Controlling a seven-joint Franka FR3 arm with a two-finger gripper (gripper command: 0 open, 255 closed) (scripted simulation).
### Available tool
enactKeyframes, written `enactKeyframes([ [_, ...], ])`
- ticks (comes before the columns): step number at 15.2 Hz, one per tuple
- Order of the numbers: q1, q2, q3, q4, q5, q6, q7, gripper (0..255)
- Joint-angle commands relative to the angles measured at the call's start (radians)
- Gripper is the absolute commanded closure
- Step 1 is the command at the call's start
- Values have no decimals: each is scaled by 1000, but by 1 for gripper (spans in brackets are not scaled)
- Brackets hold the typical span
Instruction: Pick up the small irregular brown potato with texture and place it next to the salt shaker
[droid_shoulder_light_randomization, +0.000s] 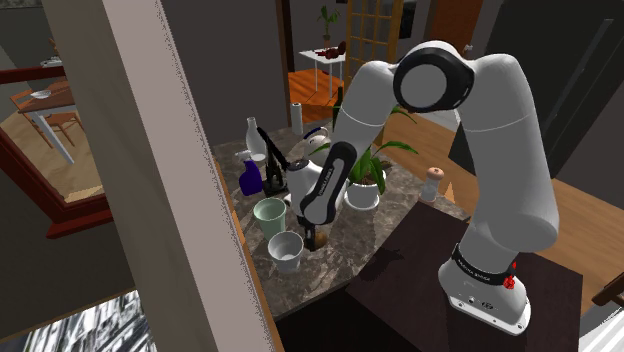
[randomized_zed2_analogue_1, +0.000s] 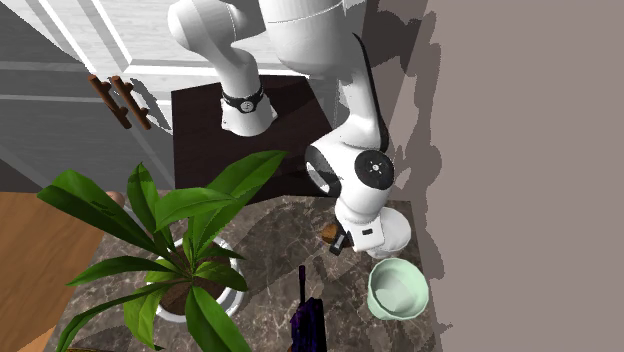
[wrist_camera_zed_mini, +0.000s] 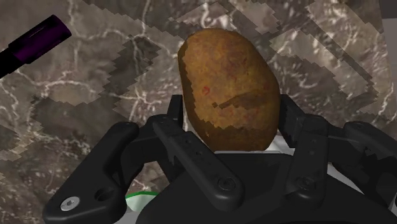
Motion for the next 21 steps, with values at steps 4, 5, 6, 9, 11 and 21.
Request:
enactKeyframes([
  [4, -7, -72, 11, -20, 11, -52, -6, 255],
  [5, -9, -86, 13, -24, 13, -63, -8, 255],
  [6, -11, -100, 16, -27, 16, -74, -10, 255],
  [9, -15, -141, 21, -35, 24, -107, -15, 255],
  [11, -18, -168, 25, -39, 29, -129, -19, 255],
  [21, -27, -296, 39, -46, 56, -249, -37, 255],
])
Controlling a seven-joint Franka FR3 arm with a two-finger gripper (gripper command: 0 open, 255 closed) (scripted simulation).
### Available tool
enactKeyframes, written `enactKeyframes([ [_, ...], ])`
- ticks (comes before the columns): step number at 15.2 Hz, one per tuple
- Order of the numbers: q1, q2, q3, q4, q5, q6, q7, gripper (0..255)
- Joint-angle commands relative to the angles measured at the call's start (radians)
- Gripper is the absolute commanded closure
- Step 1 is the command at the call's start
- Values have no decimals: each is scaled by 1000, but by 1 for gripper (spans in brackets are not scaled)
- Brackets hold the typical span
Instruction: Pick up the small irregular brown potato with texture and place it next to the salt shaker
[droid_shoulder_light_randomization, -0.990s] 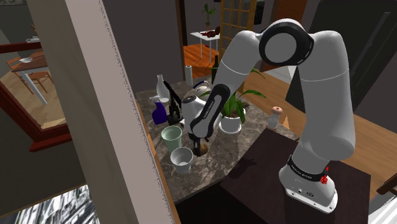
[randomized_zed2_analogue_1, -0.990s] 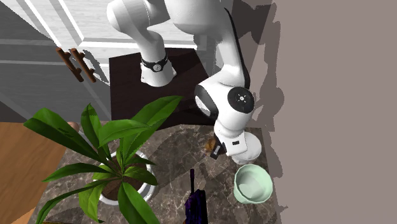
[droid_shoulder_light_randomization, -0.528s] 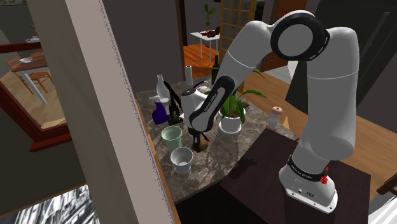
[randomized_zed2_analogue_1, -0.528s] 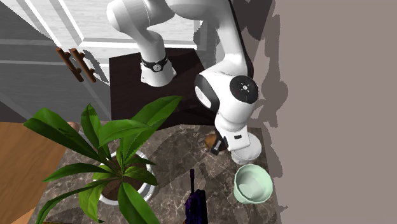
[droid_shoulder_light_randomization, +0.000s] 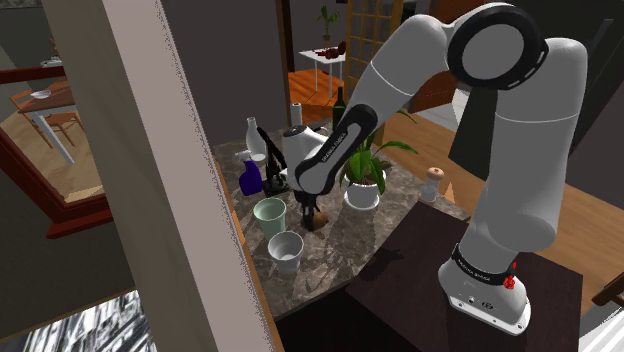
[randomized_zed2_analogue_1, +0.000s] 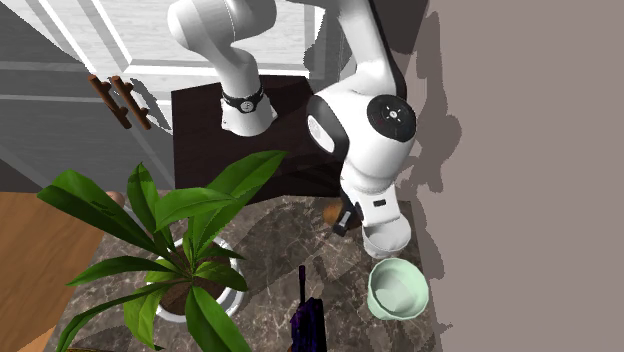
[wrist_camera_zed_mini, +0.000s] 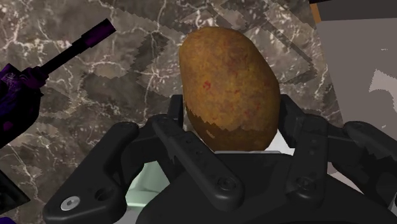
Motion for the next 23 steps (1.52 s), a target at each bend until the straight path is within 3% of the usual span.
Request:
enactKeyframes([
  [1, -3, -26, 1, -1, 5, -25, -6, 255],
  [23, -21, -251, -3, 41, 44, -290, -56, 255],
])
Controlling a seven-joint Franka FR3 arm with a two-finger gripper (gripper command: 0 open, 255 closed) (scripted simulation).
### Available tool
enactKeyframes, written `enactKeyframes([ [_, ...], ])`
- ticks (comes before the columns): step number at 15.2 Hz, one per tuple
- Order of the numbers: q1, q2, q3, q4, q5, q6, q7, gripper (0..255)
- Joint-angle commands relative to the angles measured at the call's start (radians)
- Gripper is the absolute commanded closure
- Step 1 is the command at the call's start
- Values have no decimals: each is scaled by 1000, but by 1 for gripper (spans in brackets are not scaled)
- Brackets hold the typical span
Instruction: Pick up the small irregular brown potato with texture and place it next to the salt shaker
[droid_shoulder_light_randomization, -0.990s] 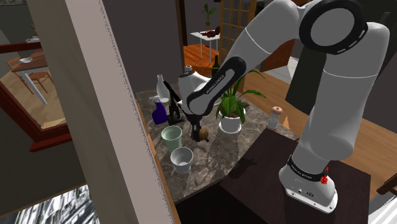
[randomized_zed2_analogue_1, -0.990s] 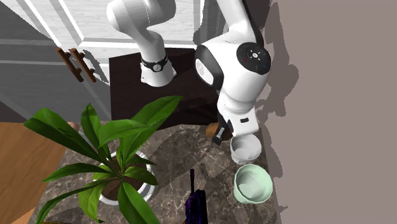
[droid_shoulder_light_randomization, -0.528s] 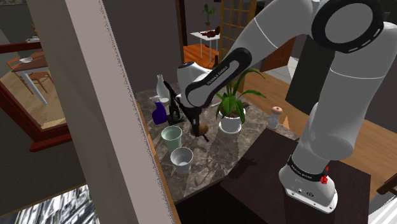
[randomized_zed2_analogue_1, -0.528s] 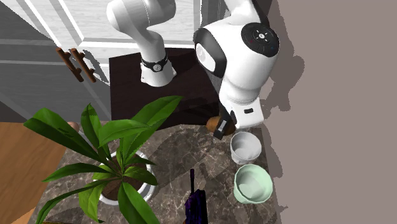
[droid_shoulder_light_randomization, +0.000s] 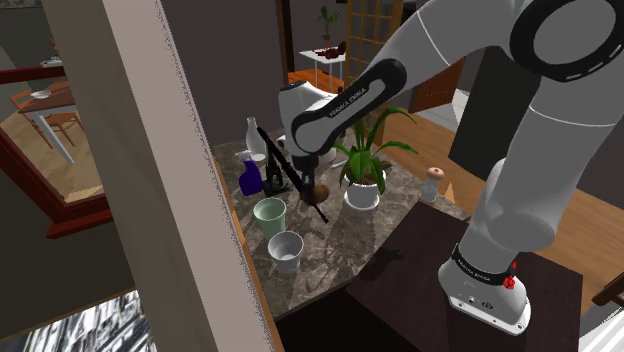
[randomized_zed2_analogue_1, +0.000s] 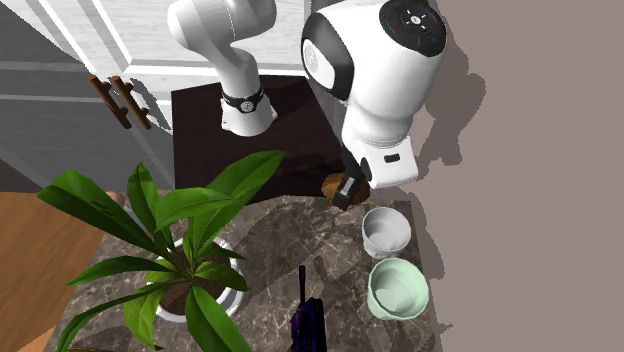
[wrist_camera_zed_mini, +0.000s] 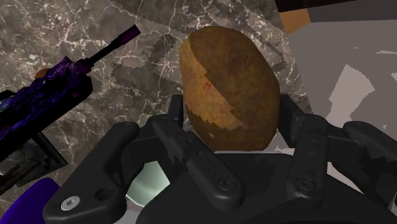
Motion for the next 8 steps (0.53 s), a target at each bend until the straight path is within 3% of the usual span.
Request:
enactKeyframes([
  [1, -19, -28, -18, -26, -1, -2, -37, 255],
  [8, -105, -109, -113, -123, -25, 15, -202, 255],
])
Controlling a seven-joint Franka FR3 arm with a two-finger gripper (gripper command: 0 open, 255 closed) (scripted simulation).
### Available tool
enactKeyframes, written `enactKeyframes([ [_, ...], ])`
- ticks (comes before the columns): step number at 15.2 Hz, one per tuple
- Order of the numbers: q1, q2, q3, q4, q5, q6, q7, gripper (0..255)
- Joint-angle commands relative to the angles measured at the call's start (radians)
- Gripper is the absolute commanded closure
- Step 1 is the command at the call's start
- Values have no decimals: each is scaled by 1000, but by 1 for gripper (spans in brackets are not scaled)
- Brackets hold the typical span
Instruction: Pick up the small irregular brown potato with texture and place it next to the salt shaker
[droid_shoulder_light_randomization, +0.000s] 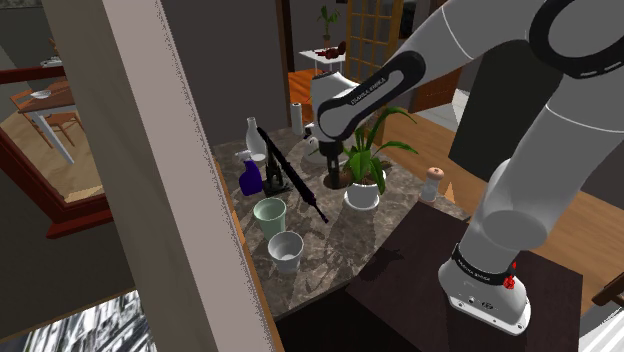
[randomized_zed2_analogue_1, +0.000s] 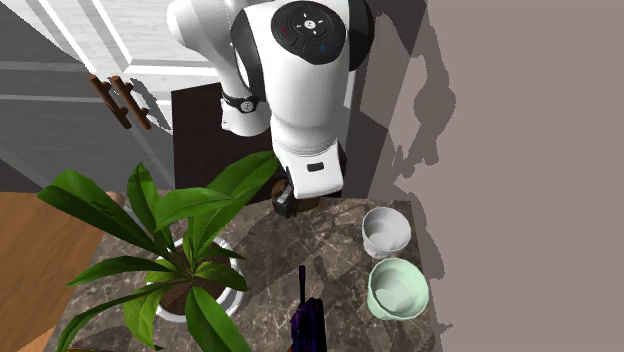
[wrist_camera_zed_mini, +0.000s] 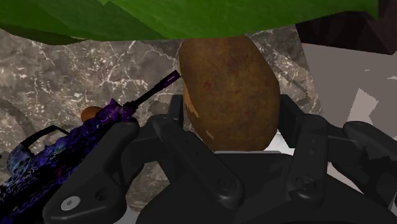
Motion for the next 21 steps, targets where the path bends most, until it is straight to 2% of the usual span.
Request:
enactKeyframes([
  [1, -24, -13, -27, -20, -10, 8, -46, 255],
  [11, -155, -37, -181, -48, -71, 21, -289, 255],
  [21, -279, 43, -330, 43, -95, 27, -548, 255],
])
